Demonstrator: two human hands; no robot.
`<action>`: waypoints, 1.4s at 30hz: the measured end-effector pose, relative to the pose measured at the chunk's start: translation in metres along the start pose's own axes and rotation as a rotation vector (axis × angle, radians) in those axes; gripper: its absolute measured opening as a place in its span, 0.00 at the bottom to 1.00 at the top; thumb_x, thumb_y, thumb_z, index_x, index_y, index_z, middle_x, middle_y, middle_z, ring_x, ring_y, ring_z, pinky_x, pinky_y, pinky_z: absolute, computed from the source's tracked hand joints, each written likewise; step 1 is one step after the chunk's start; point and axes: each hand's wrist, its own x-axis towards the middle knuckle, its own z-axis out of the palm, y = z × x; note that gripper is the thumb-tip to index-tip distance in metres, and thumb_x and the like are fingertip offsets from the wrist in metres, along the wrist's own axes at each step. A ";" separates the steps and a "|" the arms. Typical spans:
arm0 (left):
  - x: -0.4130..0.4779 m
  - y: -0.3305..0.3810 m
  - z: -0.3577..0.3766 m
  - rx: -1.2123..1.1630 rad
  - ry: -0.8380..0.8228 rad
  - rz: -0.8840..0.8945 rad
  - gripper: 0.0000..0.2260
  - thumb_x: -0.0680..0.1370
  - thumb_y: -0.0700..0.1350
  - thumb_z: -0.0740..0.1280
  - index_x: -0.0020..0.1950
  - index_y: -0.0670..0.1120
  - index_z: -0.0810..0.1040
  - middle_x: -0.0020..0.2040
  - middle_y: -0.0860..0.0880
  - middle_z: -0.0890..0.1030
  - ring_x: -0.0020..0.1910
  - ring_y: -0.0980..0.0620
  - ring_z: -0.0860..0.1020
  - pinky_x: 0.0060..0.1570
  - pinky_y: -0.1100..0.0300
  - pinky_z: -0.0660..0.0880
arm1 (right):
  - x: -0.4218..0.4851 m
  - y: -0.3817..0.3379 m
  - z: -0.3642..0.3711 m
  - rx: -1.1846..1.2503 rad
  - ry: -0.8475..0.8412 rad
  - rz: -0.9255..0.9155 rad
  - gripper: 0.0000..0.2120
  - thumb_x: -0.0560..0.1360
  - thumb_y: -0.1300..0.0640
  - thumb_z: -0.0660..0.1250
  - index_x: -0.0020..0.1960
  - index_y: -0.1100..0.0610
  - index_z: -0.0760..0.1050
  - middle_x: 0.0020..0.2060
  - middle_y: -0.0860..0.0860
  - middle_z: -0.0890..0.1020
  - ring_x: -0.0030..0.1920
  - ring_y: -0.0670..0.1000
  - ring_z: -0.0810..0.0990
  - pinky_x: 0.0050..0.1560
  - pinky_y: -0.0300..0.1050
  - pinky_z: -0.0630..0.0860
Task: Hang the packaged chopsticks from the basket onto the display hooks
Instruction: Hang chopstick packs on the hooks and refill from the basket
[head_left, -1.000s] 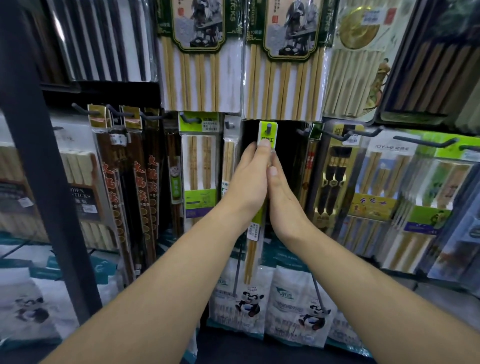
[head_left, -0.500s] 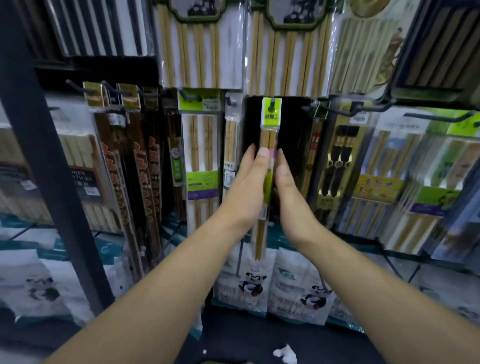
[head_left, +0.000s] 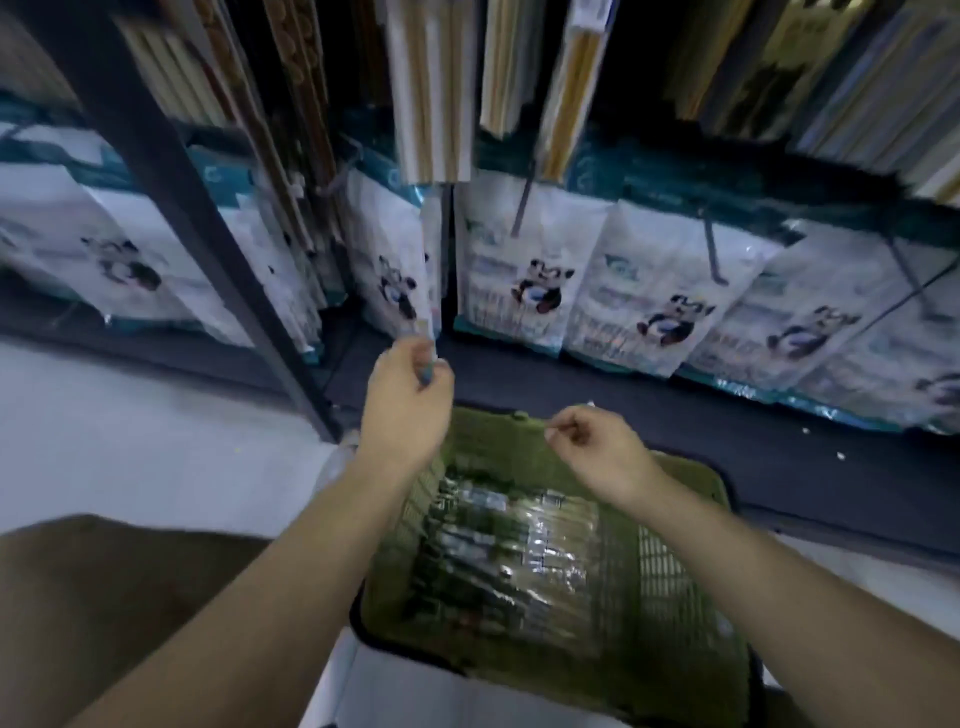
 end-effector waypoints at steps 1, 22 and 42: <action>-0.001 -0.026 0.003 0.107 -0.009 -0.063 0.16 0.84 0.46 0.63 0.71 0.43 0.73 0.62 0.41 0.78 0.61 0.41 0.78 0.63 0.45 0.75 | -0.001 0.018 0.017 -0.051 -0.075 0.046 0.02 0.79 0.60 0.70 0.48 0.55 0.81 0.40 0.48 0.83 0.43 0.47 0.80 0.45 0.38 0.70; -0.032 -0.167 0.017 0.156 -0.139 -0.335 0.15 0.80 0.66 0.58 0.48 0.56 0.72 0.43 0.54 0.82 0.38 0.70 0.78 0.37 0.61 0.68 | -0.020 0.180 0.179 -0.678 -0.446 0.039 0.35 0.69 0.40 0.77 0.70 0.53 0.71 0.65 0.55 0.73 0.66 0.58 0.71 0.61 0.51 0.73; -0.029 -0.169 0.015 0.126 -0.162 -0.326 0.12 0.82 0.63 0.61 0.50 0.56 0.72 0.46 0.54 0.83 0.45 0.55 0.82 0.44 0.53 0.78 | -0.025 0.182 0.182 -0.624 -0.522 -0.030 0.23 0.74 0.46 0.74 0.65 0.52 0.75 0.57 0.53 0.80 0.56 0.56 0.79 0.49 0.47 0.76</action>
